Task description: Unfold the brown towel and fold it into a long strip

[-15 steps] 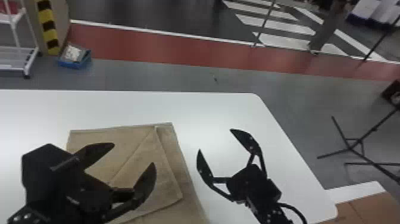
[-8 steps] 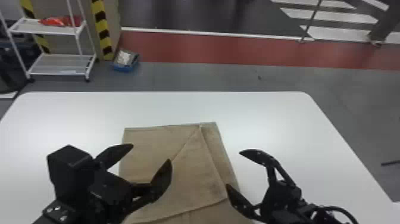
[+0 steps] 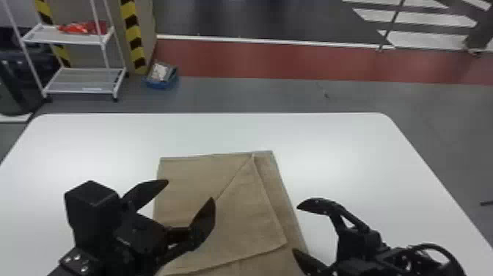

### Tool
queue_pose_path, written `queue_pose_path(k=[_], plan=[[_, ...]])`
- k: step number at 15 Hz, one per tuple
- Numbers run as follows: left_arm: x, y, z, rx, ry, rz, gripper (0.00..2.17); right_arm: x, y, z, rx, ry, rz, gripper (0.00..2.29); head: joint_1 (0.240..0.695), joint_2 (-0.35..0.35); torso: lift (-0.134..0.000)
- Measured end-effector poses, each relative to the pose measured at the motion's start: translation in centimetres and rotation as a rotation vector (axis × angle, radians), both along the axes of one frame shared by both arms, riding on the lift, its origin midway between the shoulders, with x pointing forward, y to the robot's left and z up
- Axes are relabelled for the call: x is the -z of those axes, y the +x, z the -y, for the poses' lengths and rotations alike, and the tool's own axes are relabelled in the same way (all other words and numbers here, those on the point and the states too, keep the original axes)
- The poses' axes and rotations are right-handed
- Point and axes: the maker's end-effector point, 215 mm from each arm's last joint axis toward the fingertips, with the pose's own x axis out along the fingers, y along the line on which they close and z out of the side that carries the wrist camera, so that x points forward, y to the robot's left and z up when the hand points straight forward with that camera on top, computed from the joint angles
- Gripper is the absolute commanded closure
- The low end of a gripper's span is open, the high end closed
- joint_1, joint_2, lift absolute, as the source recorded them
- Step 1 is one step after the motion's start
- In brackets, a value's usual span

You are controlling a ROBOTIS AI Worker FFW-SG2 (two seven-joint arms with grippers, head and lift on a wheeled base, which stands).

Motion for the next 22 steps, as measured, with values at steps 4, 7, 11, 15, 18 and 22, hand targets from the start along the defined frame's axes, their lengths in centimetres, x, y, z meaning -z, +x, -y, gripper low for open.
queue_pose_path(k=[4, 7, 11, 15, 18, 22], plan=[[0.3, -0.1, 0.0, -0.001, 0.001, -0.007, 0.07, -0.1, 1.1, 0.8, 0.04, -0.024, -0.14, 0.18, 0.695, -0.137, -0.125], [0.5, -0.3, -0.1, 0.0, 0.0, -0.011, 0.07, 0.6, 0.9, -0.3, 0.027, -0.041, -0.212, 0.22, 0.695, -0.122, -0.125], [0.4, -0.4, -0.5, -0.005, 0.001, -0.005, 0.07, 1.4, 0.3, -1.3, 0.008, -0.088, -0.257, 0.29, 0.695, -0.098, -0.125], [0.5, -0.3, -0.6, -0.007, 0.001, -0.004, 0.08, 2.0, 0.6, -1.4, 0.025, -0.123, -0.279, 0.41, 0.695, -0.094, -0.125], [0.6, -0.1, -0.9, -0.011, 0.0, -0.003, 0.08, 2.5, 0.6, -1.9, 0.013, -0.145, -0.3, 0.58, 0.695, -0.086, -0.125], [0.8, 0.0, -1.0, -0.013, -0.002, -0.007, 0.08, 3.4, 0.4, -2.3, 0.013, -0.164, -0.332, 0.59, 0.695, -0.076, -0.125]])
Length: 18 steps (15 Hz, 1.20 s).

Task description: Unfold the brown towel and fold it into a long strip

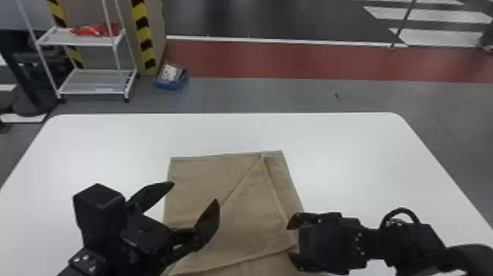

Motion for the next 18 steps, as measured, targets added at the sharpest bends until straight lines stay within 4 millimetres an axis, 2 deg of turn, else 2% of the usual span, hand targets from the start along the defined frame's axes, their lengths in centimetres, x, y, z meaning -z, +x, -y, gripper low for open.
queue_pose_path(k=[2, 3, 12, 13, 18], plan=[[0.05, 0.02, -0.08, -0.002, 0.001, -0.001, 0.08, 0.16, -0.05, -0.08, -0.002, -0.004, -0.005, 0.63, 0.695, -0.074, -0.125], [0.11, 0.02, -0.1, -0.002, 0.001, -0.002, 0.08, 0.23, -0.14, -0.12, -0.003, -0.005, -0.009, 0.82, 0.695, -0.072, -0.125], [0.25, 0.02, -0.13, -0.002, -0.004, -0.002, 0.08, 0.27, -0.28, -0.48, 0.007, 0.0, -0.03, 0.83, 0.695, -0.066, -0.125], [0.21, 0.02, -0.15, -0.003, -0.005, -0.001, 0.08, 0.28, -0.23, -0.44, 0.011, 0.0, -0.031, 1.17, 0.695, -0.066, -0.125], [0.21, -0.01, -0.13, -0.002, -0.008, 0.0, 0.08, -0.19, 0.45, -0.57, 0.027, 0.006, -0.017, 1.19, 0.695, -0.065, -0.125]])
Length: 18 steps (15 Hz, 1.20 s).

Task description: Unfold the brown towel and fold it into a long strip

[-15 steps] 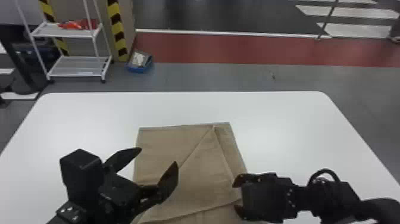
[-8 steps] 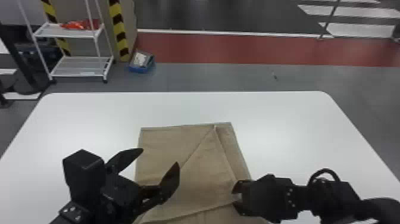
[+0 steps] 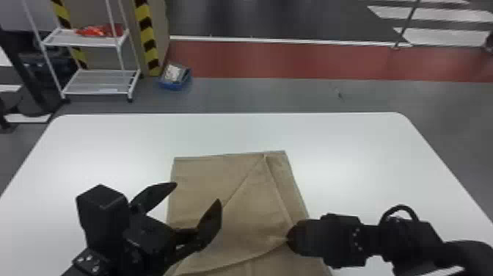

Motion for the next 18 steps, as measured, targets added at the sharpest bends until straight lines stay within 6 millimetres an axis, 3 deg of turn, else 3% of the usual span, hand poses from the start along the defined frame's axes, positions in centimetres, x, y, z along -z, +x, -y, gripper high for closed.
queue_pose_path(k=[3, 6, 9, 11, 14, 16, 18], plan=[[0.1, -0.1, -0.1, -0.001, 0.001, -0.003, 0.08, -1.3, 0.8, 0.4, 0.027, 0.03, 0.017, 1.19, 0.695, -0.069, -0.125], [0.2, 0.1, -0.7, -0.011, 0.006, -0.002, 0.08, -4.6, 2.6, 2.1, 0.088, 0.106, 0.059, 1.19, 0.695, -0.075, -0.125], [0.3, 1.2, -2.2, -0.036, 0.02, 0.003, 0.08, -8.1, 4.4, 7.0, 0.189, 0.161, 0.109, 1.19, 0.695, -0.116, -0.125], [0.7, 3.4, -4.3, -0.06, 0.047, 0.008, 0.08, -9.8, 4.6, 10.6, 0.257, 0.186, 0.135, 1.19, 0.695, -0.136, -0.125], [2.1, 6.5, -6.8, -0.004, 0.068, -0.054, 0.08, -10.2, 3.1, 13.4, 0.309, 0.192, 0.139, 1.19, 0.695, -0.143, -0.125], [3.0, 8.4, -8.2, -0.002, 0.086, -0.113, 0.09, -9.6, 1.7, 13.7, 0.318, 0.186, 0.122, 1.19, 0.695, -0.127, -0.125], [5.5, 10.3, -9.0, -0.004, 0.111, -0.214, 0.15, -9.0, 0.8, 13.9, 0.328, 0.185, 0.106, 1.19, 0.695, -0.12, -0.125]])
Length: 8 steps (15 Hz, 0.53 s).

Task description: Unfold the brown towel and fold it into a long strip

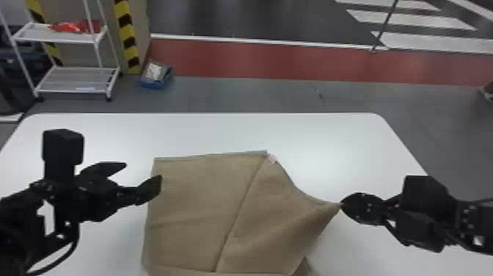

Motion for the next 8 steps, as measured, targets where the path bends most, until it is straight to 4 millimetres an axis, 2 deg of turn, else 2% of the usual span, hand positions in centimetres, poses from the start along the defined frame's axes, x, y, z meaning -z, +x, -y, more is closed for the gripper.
queue_pose_path(k=[3, 8], plan=[[3.2, 3.0, -1.0, -0.016, 0.047, -0.111, 0.19, 0.3, -0.4, 0.5, 0.017, 0.003, -0.009, 1.19, 0.695, -0.11, -0.125], [4.0, 7.3, -0.3, -0.03, 0.035, -0.166, 0.21, 1.1, -1.2, 0.7, 0.035, 0.002, -0.027, 1.19, 0.695, -0.113, -0.125]])
